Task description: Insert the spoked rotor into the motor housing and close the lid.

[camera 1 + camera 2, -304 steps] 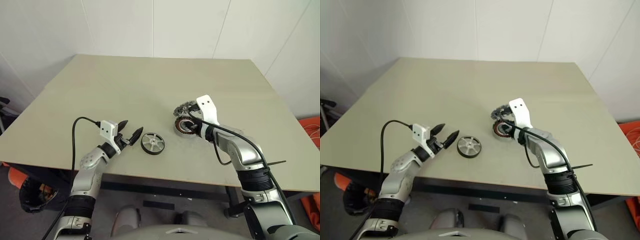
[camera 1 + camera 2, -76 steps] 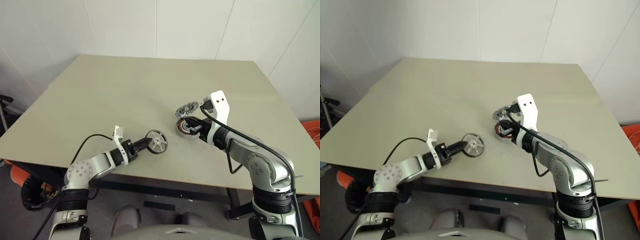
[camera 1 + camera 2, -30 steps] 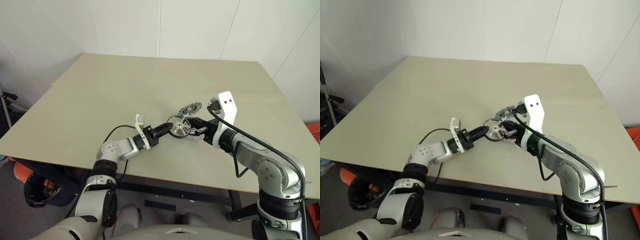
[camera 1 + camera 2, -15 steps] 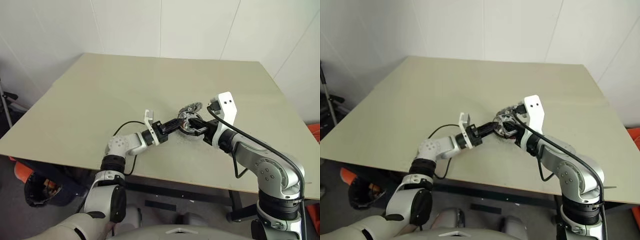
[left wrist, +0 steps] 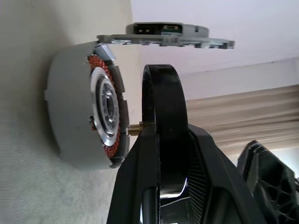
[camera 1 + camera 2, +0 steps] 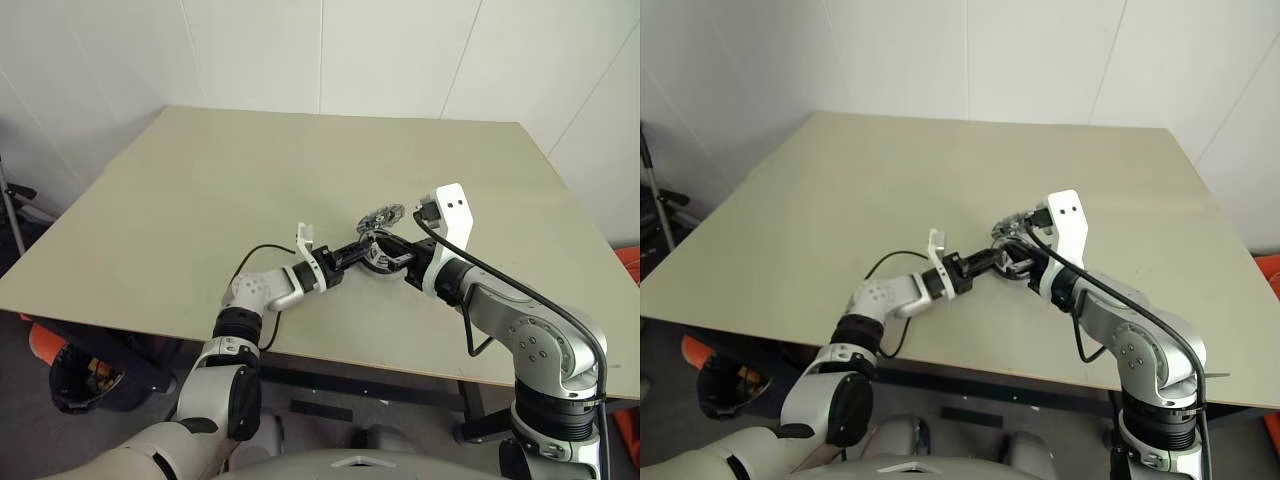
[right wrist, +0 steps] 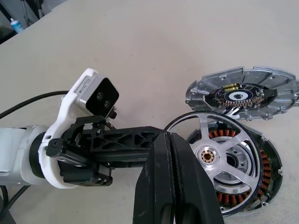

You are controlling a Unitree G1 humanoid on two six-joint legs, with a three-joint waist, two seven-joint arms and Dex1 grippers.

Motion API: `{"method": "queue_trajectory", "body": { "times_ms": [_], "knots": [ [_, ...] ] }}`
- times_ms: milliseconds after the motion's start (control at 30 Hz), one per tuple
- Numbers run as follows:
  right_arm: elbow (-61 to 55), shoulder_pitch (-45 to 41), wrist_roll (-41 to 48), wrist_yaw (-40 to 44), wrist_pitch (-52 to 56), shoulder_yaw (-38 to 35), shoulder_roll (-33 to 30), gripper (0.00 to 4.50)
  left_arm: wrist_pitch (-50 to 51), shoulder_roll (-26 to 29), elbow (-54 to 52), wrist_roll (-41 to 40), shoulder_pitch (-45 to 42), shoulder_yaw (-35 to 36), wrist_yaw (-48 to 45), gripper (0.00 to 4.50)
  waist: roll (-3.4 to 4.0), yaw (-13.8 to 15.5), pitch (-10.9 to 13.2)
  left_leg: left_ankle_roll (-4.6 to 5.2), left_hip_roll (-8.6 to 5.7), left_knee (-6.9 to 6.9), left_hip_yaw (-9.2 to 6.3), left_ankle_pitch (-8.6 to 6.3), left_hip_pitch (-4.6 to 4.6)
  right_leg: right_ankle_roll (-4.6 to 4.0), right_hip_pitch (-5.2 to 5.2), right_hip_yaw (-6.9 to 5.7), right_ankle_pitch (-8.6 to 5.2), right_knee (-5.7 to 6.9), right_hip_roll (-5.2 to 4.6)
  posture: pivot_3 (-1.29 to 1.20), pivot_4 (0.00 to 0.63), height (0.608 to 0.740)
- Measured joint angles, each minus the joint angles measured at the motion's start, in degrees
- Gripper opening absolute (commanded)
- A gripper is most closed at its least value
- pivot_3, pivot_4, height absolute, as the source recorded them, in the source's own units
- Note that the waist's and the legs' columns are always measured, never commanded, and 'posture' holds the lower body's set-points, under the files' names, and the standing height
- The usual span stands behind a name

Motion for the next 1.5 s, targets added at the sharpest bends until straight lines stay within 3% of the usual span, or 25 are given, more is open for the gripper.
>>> {"method": "queue_trajectory", "body": {
  "times_ms": [1033, 1333, 1500],
  "knots": [
    [-0.1, 0.0, 0.9, -1.7, 0.6, 0.5, 0.8, 0.00, -8.7, 0.0, 13.1, 4.4, -6.0, 1.1, -6.1, 0.45, 0.04, 0.1, 0.1, 0.01, -0.06, -0.14, 0.00, 0.00, 0.01, -0.03, -0.01, 0.00, 0.01, -0.08, -0.05, 0.00, 0.000, 0.740],
    [-0.2, 0.0, 0.9, -1.7, 0.6, 0.5, 0.9, 0.00, -8.0, 0.0, 13.5, 4.4, -6.6, 0.6, -9.0, 3.25, 0.04, 0.3, 0.1, 0.01, -0.08, -0.18, 0.00, 0.00, 0.03, -0.15, 0.01, 0.00, 0.07, -0.10, -0.07, 0.00, 0.000, 0.740],
    [-0.3, 0.0, 1.0, -1.7, 0.6, 0.6, 0.9, 0.00, -7.7, 0.0, 13.0, 4.5, -6.7, 0.4, -9.4, 3.25, 0.04, 0.5, 0.1, 0.00, -0.07, -0.16, 0.01, 0.00, 0.05, -0.03, 0.02, 0.00, 0.00, -0.09, -0.08, 0.00, 0.000, 0.740]
  ]
}}
